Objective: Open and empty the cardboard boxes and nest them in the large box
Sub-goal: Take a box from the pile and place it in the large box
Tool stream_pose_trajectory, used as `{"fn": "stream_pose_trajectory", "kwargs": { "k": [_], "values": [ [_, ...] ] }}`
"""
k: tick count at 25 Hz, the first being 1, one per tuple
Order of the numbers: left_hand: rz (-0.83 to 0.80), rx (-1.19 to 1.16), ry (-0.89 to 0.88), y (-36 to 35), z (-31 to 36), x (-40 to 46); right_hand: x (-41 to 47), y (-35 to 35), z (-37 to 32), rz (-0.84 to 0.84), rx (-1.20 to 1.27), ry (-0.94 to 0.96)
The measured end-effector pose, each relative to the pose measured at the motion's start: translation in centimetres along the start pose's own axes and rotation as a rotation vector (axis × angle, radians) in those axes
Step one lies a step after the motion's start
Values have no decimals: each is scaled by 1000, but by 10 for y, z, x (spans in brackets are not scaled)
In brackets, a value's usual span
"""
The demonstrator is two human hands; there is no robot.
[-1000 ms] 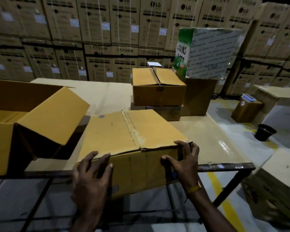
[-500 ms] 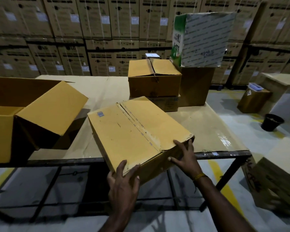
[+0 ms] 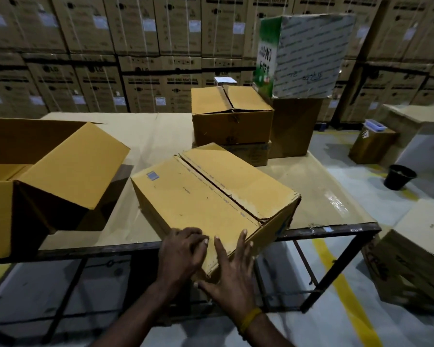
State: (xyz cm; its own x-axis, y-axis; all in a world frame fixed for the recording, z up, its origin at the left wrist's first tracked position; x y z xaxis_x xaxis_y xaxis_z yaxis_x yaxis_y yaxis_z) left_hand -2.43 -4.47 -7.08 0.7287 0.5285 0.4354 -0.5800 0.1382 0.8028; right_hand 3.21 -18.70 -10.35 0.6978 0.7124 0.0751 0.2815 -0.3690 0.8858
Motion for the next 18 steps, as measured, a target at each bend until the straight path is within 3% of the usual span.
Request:
{"fn": "stream_pose_trajectory", "kwargs": {
  "k": [5,7,13,18],
  "values": [
    [-341,74,-143,-10,-45,68,0,2,7,6,-28,-64],
    [-407,49,-200,-16,-53,75,-2,9,22,27,-12,-40],
    [-313,34,-342,-31,-18,29,-8,62,85,73,-99,-40],
    [-324,-7,-422,-30,19,20,6,85,111,88,-205,-268]
  ]
}}
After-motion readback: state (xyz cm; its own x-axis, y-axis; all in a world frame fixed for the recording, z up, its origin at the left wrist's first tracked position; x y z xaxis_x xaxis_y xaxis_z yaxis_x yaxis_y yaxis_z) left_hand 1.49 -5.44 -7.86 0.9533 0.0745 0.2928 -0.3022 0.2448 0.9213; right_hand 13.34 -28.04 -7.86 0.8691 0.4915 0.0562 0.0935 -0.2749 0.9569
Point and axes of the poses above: each hand's wrist, its own x-axis towards the middle knuckle, its own y-axis out of the back of the hand, z = x × y, the point moved 5 cm from there along x, towards the middle knuckle, and after that the axes turned 4 degrees about y, right-handed, at the moved point
